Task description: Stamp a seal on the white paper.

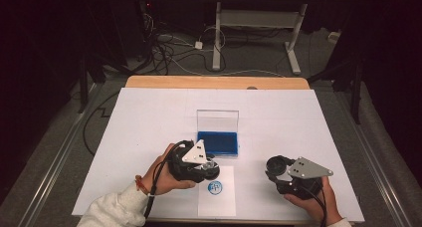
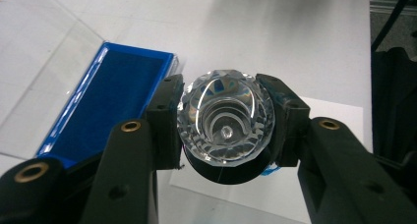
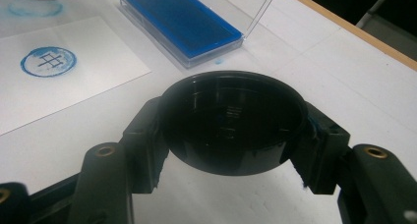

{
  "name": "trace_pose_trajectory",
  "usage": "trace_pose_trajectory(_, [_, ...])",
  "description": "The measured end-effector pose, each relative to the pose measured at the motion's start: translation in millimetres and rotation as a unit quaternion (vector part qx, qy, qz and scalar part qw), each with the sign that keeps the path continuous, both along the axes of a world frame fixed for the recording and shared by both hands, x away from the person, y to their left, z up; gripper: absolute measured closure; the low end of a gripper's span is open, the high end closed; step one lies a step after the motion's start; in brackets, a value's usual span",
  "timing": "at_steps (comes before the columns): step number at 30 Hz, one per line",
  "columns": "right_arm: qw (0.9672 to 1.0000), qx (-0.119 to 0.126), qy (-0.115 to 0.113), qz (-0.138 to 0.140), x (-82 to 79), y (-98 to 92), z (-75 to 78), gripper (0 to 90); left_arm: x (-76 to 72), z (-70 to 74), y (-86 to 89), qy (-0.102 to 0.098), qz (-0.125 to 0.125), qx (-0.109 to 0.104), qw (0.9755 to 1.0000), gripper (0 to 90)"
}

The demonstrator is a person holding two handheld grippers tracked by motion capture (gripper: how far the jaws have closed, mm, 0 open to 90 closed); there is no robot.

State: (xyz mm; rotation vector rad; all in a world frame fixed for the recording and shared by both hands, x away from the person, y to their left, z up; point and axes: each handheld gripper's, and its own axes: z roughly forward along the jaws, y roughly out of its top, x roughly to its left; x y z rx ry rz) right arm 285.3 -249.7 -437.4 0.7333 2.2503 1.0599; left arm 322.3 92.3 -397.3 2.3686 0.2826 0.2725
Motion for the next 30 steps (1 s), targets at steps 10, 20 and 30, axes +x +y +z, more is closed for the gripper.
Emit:
trace_pose_trajectory(10, [1.0, 0.003, 0.0, 0.002, 3.1, 0.7, -0.1, 38.6, 4.1, 2.7, 9.8, -0.005, 0.015, -0.004, 0.9999, 54.6])
trace_pose_trajectory(20, [1.0, 0.003, 0.0, 0.007, 6.7, 4.9, 0.5, 38.5, 4.5, 6.9, 22.0, -0.008, 0.031, -0.013, 0.9994, 54.6])
trace_pose_trajectory(30, [0.9999, 0.001, 0.002, 0.016, 12.3, 9.8, -0.6, 38.5, 6.4, 7.7, 32.5, -0.011, 0.045, -0.014, 0.9988, 54.6])
